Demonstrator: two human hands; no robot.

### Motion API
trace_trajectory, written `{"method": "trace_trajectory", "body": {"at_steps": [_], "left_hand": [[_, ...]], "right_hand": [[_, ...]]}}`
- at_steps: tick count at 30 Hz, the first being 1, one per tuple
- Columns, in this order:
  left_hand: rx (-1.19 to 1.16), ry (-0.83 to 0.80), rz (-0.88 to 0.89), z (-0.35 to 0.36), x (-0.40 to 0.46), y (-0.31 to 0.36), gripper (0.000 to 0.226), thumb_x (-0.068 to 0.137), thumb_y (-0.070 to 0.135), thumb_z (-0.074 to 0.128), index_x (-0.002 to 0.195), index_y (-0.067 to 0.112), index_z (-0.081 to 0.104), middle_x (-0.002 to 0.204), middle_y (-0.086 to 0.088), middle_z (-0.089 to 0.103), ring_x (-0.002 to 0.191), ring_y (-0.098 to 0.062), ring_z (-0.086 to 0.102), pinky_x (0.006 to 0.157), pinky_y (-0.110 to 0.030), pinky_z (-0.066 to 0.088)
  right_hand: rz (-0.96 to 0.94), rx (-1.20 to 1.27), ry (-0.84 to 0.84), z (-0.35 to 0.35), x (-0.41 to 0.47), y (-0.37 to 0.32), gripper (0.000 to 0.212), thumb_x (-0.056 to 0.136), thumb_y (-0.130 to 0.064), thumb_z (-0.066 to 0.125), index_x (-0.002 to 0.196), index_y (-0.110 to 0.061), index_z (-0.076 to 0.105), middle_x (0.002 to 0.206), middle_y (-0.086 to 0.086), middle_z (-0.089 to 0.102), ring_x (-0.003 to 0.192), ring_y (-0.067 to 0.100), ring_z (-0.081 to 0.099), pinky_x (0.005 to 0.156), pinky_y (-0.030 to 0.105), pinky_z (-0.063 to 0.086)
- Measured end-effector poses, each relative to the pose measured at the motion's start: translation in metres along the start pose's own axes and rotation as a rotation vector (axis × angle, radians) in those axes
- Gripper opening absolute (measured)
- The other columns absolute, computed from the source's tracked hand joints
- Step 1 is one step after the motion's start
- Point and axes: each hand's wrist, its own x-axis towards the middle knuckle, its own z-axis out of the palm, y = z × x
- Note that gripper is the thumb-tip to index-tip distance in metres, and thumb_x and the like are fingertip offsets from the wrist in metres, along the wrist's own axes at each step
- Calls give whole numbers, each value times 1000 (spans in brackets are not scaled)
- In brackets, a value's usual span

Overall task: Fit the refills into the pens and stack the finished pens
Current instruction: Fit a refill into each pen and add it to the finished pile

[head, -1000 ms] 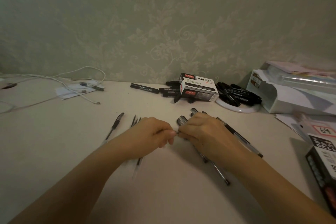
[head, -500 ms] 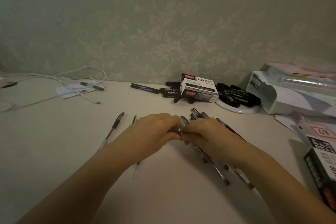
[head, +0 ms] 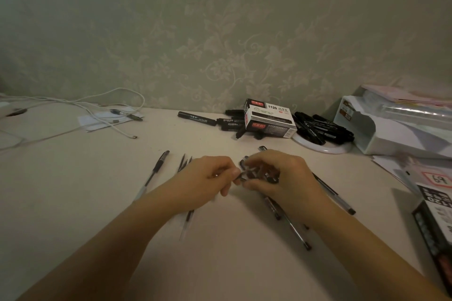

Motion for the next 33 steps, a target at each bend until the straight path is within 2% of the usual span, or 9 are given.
{"method": "trace_trajectory", "body": {"at_steps": [3,8,13,16,18,22,26,30,33], "left_hand": [[-5,-6,11,4,0,-2,20,99,33,45,91,29,64,67,9,62,60,1,54,62,-19,47],[-18,2,45,5,1,-3,18,99,32,45,99,39,61,68,11,62,60,2,55,56,-10,42],[-50,31,27,4,3,-7,22,100,32,45,104,47,60,69,13,62,56,4,53,52,-10,40],[-59,52,6,3,3,-8,21,100,31,45,104,44,61,69,14,61,51,5,51,48,-7,37],[-85,68,-1,4,3,-8,21,100,28,46,104,40,62,69,11,61,48,5,48,46,-6,36],[-72,104,-43,3,5,-9,22,100,25,46,108,37,62,72,9,61,47,5,47,47,-8,35],[-111,93,-98,5,6,-10,24,100,23,45,111,37,62,77,5,62,42,4,46,44,-7,32],[-180,85,-110,6,6,-10,28,101,21,45,110,40,63,78,4,63,42,4,45,43,-10,34],[-180,82,-124,7,6,-10,30,101,21,44,109,43,63,78,3,62,43,2,43,44,-15,36]], "right_hand": [[55,148,-46,2,-3,2,15,86,-19,75,100,-25,77,82,-9,73,77,5,68,73,17,54],[47,143,9,-1,-1,5,19,83,-18,77,100,-27,79,81,-13,72,76,2,65,68,8,45],[83,79,110,-5,1,9,20,83,-15,77,101,-24,79,81,-20,69,79,-2,64,71,5,45],[0,-133,-16,-4,1,9,24,88,-13,72,110,-22,76,87,-5,67,77,7,58,71,13,40],[-86,-221,-133,3,0,7,26,91,-12,68,116,-20,74,93,-2,63,83,12,56,71,15,36],[-133,-268,-259,16,-5,4,27,97,-14,57,121,-19,70,103,2,60,91,15,56,78,26,45],[-156,-295,-276,19,-6,5,24,100,-20,52,112,-13,72,97,3,56,87,17,53,77,35,47],[-204,-350,-224,23,-6,8,27,100,-18,52,120,-17,70,99,5,58,89,20,52,72,29,38],[-198,-360,-219,25,-5,11,29,100,-16,52,124,-19,68,104,4,59,94,21,54,76,29,40]]}}
